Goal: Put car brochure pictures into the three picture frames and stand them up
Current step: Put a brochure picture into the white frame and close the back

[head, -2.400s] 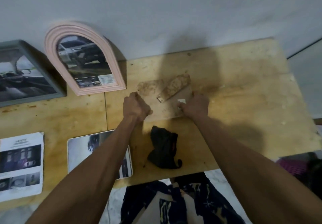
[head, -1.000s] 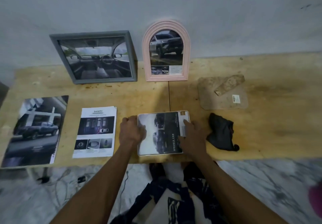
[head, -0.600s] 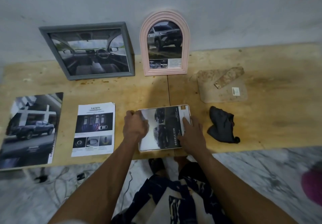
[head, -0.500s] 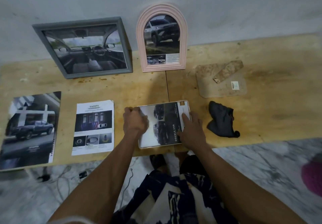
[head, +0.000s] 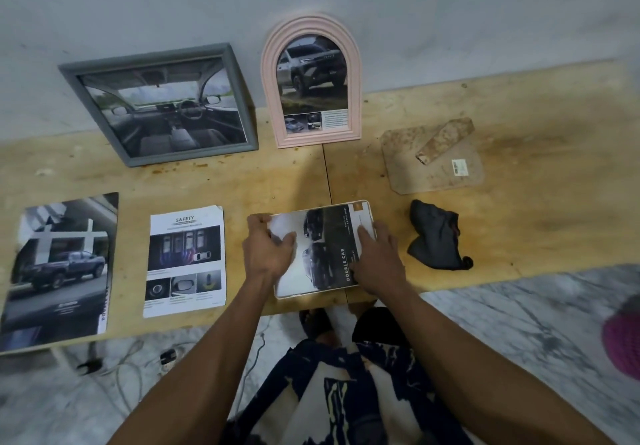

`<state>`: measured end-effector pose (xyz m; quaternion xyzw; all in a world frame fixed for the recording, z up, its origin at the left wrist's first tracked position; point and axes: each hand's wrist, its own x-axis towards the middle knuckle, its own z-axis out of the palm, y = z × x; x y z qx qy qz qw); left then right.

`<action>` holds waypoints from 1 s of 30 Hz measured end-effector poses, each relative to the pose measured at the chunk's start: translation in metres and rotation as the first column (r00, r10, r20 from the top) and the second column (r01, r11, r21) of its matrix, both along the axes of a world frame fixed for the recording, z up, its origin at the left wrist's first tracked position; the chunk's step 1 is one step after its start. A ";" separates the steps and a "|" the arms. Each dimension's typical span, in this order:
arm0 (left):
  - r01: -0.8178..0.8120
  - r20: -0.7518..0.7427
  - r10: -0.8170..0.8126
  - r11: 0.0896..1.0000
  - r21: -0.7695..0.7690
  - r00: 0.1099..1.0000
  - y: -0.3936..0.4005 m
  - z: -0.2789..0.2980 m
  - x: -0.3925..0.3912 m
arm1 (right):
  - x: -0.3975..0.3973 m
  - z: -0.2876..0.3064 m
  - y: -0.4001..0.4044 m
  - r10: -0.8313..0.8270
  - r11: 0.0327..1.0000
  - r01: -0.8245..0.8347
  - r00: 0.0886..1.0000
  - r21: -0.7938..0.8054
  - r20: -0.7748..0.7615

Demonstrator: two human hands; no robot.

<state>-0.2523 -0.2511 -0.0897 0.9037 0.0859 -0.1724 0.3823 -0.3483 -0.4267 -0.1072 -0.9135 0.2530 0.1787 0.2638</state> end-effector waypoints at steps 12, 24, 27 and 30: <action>0.094 -0.045 -0.098 0.992 -0.083 0.994 0.018 -0.003 -0.025 | 0.004 0.004 -0.003 0.033 0.999 -0.033 0.999 0.009 -0.010; 0.070 0.115 -0.046 0.975 -0.210 0.992 0.032 0.031 -0.012 | 0.031 0.060 -0.007 0.042 0.999 -0.030 0.940 -0.041 0.339; 0.108 0.104 -0.082 0.955 -0.276 0.991 0.034 0.053 -0.014 | 0.048 0.080 -0.005 0.211 0.977 -0.205 0.928 -0.052 0.306; 0.125 0.081 -0.105 0.944 -0.306 0.991 0.043 0.062 -0.021 | 0.053 0.087 0.000 0.249 0.962 -0.271 0.928 0.044 0.276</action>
